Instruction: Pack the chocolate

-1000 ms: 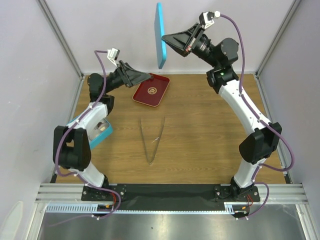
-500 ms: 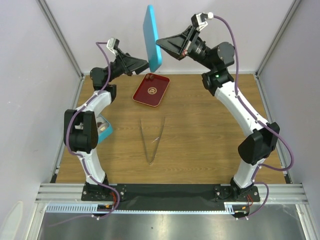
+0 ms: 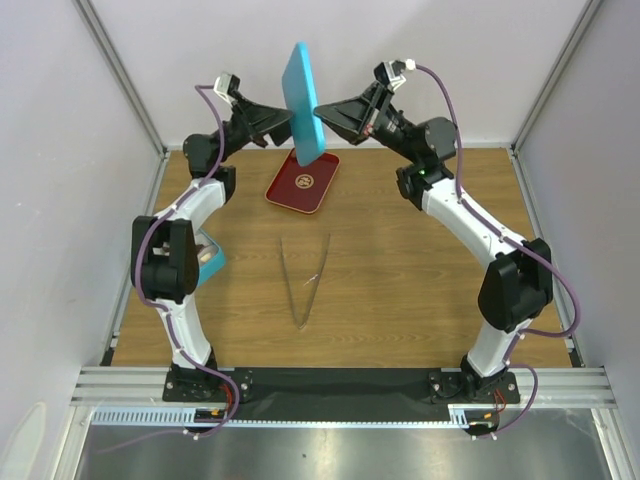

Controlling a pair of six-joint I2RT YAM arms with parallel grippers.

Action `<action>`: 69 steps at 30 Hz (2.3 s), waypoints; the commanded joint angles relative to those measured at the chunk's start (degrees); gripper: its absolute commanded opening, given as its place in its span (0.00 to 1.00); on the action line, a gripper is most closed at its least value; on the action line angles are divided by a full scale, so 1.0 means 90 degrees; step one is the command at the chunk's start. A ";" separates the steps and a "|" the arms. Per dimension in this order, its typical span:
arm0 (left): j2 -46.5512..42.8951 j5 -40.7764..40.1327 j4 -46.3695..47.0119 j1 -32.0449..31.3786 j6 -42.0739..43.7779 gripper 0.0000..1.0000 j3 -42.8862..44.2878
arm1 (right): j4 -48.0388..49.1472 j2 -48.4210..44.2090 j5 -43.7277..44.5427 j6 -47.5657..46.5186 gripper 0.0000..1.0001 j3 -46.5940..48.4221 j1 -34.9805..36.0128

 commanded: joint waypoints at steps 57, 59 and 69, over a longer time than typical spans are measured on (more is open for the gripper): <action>-0.3921 -0.0402 -0.5588 0.0638 0.4777 0.00 -0.2627 | -0.5450 -0.1695 0.1046 -0.4394 0.98 -0.1968 -0.1834; -0.4370 -0.0715 -0.6467 0.0872 0.5074 0.00 -0.2889 | -0.5353 -0.1617 0.0978 -0.4463 0.98 -0.1929 -0.1600; -0.6265 -0.0109 -0.8959 0.2952 0.6497 0.00 -0.3984 | -0.4017 0.0315 -0.0290 -0.4503 0.93 -0.0797 0.0168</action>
